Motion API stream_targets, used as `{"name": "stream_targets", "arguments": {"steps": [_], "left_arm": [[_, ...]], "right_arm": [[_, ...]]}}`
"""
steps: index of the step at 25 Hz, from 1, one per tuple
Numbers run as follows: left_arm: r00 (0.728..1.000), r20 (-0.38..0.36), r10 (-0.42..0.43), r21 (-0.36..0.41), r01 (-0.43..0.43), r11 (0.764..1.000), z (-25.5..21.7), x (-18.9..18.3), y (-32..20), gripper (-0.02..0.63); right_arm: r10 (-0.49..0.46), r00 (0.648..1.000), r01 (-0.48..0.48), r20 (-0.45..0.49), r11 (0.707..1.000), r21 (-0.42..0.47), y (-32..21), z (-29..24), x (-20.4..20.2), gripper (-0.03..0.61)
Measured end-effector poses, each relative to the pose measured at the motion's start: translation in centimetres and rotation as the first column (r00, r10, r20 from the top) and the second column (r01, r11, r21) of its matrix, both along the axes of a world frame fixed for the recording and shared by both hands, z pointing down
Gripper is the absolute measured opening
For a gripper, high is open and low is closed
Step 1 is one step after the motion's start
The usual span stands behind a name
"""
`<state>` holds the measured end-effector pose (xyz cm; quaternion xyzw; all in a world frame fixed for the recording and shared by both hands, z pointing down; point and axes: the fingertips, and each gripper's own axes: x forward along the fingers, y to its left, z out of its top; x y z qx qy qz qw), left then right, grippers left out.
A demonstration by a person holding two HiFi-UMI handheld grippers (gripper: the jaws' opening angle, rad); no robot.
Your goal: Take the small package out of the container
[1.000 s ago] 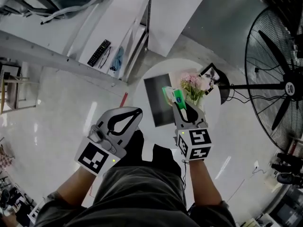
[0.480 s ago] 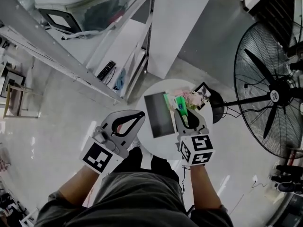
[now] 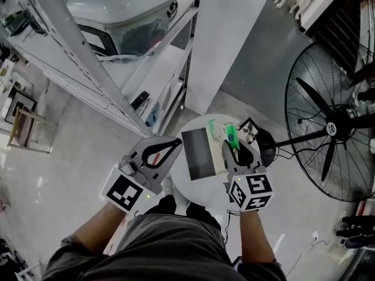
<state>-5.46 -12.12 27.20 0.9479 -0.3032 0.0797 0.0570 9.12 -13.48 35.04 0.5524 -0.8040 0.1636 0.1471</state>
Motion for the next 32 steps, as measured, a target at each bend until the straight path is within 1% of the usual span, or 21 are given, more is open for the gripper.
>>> {"name": "stream_targets", "arguments": {"steps": [3,7,17,32], "left_arm": [[1.0,-0.007,-0.004,0.017,0.005,1.0,-1.0,-0.1,0.1,0.015],[1.0,-0.013,-0.006,0.04,0.007,0.999,-2.0,0.1,0.2,0.015],[1.0,-0.019,-0.021,0.057,0.022,0.998,-3.2,0.1,0.3,0.015],[1.0,-0.023,-0.003,0.071,0.004,0.997,-3.7,1.5,0.8,0.015]], "right_arm": [[0.001,1.0,-0.001,0.019,1.0,0.028,0.3,-1.6,0.2,0.101],[-0.002,1.0,0.001,0.017,0.998,0.068,0.6,-3.4,0.6,0.101],[-0.015,0.999,0.011,0.032,0.99,0.14,1.2,-6.9,0.9,0.101],[-0.009,0.999,0.002,0.044,0.985,0.172,2.0,-8.6,1.5,0.1]]}}
